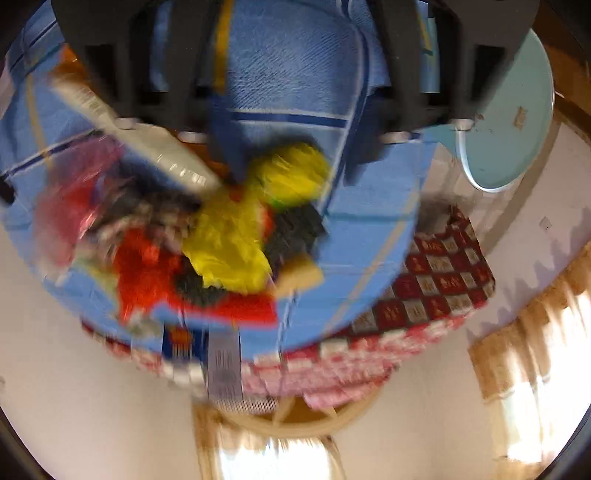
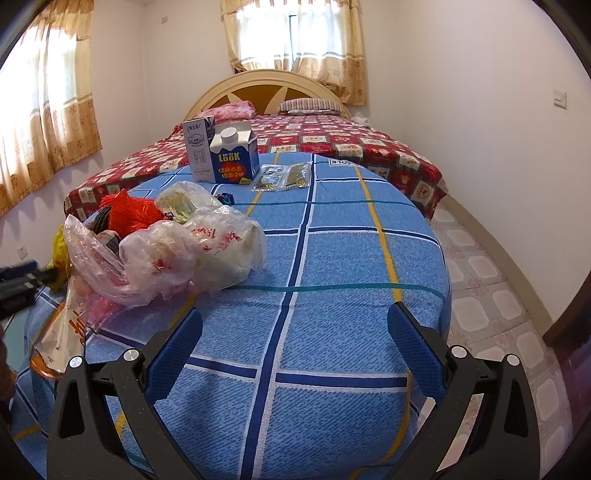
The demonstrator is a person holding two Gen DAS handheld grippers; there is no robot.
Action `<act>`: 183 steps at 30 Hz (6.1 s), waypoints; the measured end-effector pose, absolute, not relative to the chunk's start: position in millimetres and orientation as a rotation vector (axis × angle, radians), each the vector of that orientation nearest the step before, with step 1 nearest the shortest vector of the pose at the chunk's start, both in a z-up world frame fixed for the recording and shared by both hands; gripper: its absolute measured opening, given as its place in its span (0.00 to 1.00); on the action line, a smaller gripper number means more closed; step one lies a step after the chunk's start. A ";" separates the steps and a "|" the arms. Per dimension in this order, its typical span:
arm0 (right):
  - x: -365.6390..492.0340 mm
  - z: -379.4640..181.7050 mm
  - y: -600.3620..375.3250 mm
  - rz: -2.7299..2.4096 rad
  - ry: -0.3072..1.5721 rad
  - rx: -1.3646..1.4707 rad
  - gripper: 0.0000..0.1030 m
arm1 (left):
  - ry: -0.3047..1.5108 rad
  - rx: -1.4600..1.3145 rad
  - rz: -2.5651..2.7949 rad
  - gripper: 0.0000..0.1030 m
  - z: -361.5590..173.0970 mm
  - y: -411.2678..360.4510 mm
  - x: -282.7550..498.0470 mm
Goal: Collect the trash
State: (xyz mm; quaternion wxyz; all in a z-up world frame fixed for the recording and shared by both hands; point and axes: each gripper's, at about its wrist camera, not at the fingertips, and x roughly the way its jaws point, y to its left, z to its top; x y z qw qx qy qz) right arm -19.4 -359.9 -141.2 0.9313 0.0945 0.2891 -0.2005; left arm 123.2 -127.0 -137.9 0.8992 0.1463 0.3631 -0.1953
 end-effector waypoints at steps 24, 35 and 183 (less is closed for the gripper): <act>-9.3 -101.6 -354.7 -0.359 0.511 0.211 0.95 | 0.623 0.312 -0.413 0.00 -79.8 -78.1 65.7; 47.0 -125.4 -327.1 -0.145 0.684 0.195 0.18 | 0.656 0.265 -0.340 0.67 -91.3 -61.3 90.4; 47.8 -137.1 -223.4 0.103 0.806 0.102 0.37 | 0.894 0.303 0.034 0.81 -130.6 43.0 88.0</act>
